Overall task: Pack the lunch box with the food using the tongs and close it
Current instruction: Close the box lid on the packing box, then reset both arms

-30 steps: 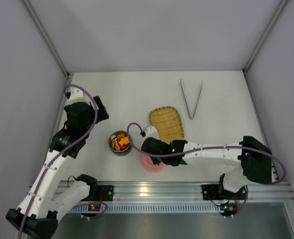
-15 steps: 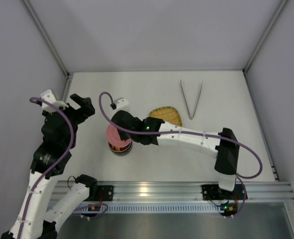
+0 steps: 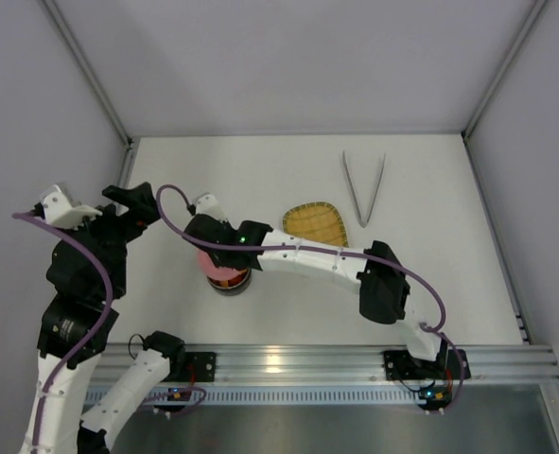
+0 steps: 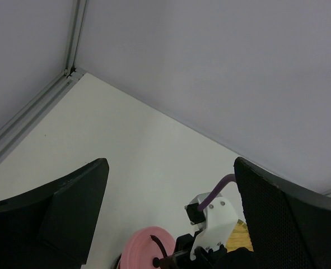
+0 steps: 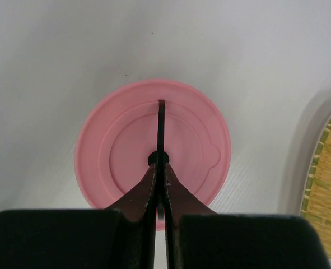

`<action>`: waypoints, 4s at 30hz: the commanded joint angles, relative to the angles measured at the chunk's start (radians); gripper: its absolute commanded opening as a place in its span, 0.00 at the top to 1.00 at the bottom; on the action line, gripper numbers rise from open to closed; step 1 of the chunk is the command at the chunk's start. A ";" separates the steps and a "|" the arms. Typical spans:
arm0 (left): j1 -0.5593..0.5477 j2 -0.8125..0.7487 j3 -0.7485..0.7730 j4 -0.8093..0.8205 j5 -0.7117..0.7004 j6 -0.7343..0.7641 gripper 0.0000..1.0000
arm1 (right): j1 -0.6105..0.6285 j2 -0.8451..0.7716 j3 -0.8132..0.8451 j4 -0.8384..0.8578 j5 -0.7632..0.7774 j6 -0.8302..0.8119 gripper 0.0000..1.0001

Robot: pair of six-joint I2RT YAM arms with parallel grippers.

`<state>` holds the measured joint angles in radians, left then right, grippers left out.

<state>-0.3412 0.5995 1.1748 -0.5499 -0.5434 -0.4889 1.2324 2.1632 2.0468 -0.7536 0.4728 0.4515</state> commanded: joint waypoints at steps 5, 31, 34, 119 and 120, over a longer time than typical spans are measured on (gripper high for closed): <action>0.004 -0.015 0.036 0.015 -0.007 -0.005 0.01 | 0.002 0.010 0.056 -0.047 0.047 -0.056 1.00; 0.004 -0.010 0.029 0.024 -0.003 -0.007 0.01 | 0.056 0.070 0.001 -0.029 0.018 -0.080 1.00; 0.004 -0.010 0.028 0.019 -0.009 -0.005 0.02 | 0.059 0.073 -0.014 -0.026 0.018 -0.077 1.00; 0.005 0.020 -0.038 0.073 0.016 -0.002 0.02 | -0.013 -0.540 -0.551 0.353 -0.005 -0.007 0.48; 0.005 0.032 -0.040 0.074 0.020 0.001 0.02 | -0.037 -0.578 -0.589 0.359 0.003 0.019 0.46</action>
<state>-0.3412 0.6052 1.1469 -0.5346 -0.5385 -0.4950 1.2594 1.7153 1.5303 -0.4633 0.4438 0.4137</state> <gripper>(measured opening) 0.985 0.534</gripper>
